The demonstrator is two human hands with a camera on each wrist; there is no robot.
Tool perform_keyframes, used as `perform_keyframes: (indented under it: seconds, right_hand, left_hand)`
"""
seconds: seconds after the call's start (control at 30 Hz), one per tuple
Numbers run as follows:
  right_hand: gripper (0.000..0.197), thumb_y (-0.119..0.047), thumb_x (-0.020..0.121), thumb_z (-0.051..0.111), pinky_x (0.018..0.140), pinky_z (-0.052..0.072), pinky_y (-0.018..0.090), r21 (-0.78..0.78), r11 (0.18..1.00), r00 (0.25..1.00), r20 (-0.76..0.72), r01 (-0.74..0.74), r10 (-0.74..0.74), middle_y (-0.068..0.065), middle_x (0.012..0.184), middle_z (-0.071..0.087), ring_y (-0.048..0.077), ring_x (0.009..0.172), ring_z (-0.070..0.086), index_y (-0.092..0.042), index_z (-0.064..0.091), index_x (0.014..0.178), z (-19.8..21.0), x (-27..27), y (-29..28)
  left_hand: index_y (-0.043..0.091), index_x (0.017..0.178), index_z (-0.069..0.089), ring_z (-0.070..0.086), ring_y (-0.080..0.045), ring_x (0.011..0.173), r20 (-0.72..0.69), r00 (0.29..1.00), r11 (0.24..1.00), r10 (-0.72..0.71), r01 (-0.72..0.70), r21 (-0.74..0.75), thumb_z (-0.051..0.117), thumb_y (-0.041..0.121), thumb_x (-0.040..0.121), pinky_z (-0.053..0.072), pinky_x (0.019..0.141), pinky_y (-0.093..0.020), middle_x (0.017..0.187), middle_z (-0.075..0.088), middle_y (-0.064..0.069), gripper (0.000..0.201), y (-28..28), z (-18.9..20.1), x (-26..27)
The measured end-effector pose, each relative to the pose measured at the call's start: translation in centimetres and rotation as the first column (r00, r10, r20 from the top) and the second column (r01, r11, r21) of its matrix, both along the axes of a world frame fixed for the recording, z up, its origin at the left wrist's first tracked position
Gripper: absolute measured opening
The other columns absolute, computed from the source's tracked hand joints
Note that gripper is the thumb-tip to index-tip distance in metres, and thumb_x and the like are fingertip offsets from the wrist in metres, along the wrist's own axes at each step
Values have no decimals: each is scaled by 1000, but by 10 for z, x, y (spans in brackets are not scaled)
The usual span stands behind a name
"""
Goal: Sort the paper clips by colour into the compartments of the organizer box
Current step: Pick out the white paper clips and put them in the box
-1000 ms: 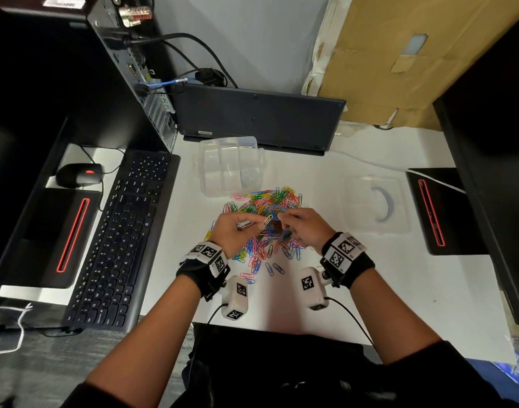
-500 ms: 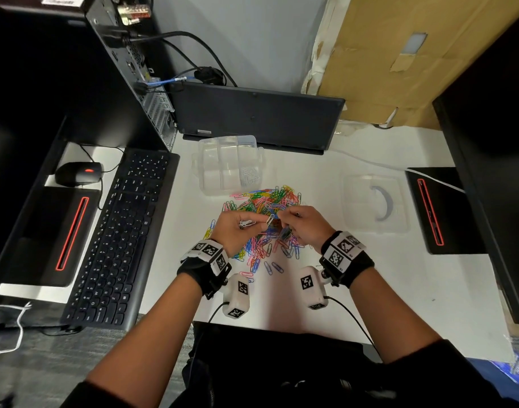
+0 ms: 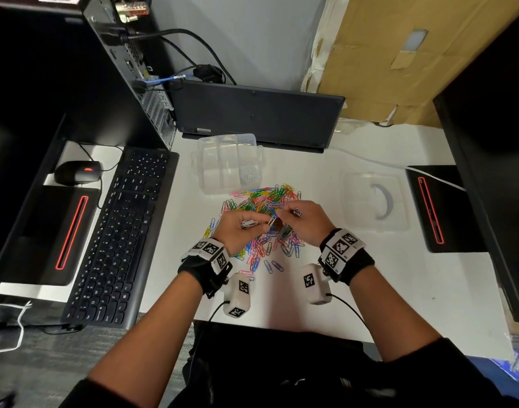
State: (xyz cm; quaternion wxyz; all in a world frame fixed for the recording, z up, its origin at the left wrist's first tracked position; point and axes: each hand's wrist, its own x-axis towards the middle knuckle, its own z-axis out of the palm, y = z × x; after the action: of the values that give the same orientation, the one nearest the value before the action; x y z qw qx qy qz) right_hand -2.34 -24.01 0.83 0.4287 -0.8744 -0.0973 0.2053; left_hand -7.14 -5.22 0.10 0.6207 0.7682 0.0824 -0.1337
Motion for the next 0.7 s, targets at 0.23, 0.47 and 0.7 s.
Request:
perform_keyframes:
  seconds: [0.23, 0.47, 0.7]
  right_hand:
    - [26, -26, 92, 63, 61, 42, 30, -42, 998, 988, 146, -35, 41, -2, 64, 59, 16, 60, 49, -15, 60, 69, -4, 1, -2]
    - [25, -27, 92, 64, 61, 49, 38, -67, 994, 979, 180, -84, 95, 0, 65, 60, 23, 61, 56, -20, 58, 69, -9, -2, 0]
    - [27, -23, 94, 63, 59, 40, 36, -6, 995, 985, 143, -102, 102, 7, 63, 56, 25, 60, 49, -10, 61, 70, -6, -7, 7]
  left_hand:
    - [12, 102, 76, 66, 3, 89, 22, 999, 993, -44, 42, 107, 73, 6, 83, 49, 83, -11, 97, 74, 2, 20, 3, -1, 2]
    - [10, 106, 75, 63, -7, 92, 115, 985, 942, -129, 86, 325, 63, 6, 91, 42, 78, 1, 104, 72, -3, 20, 0, 2, 7]
    - [13, 94, 76, 57, -14, 71, 162, 946, 869, -281, 179, 462, 64, 7, 87, 48, 72, -23, 76, 66, 2, 15, -3, 4, 12]
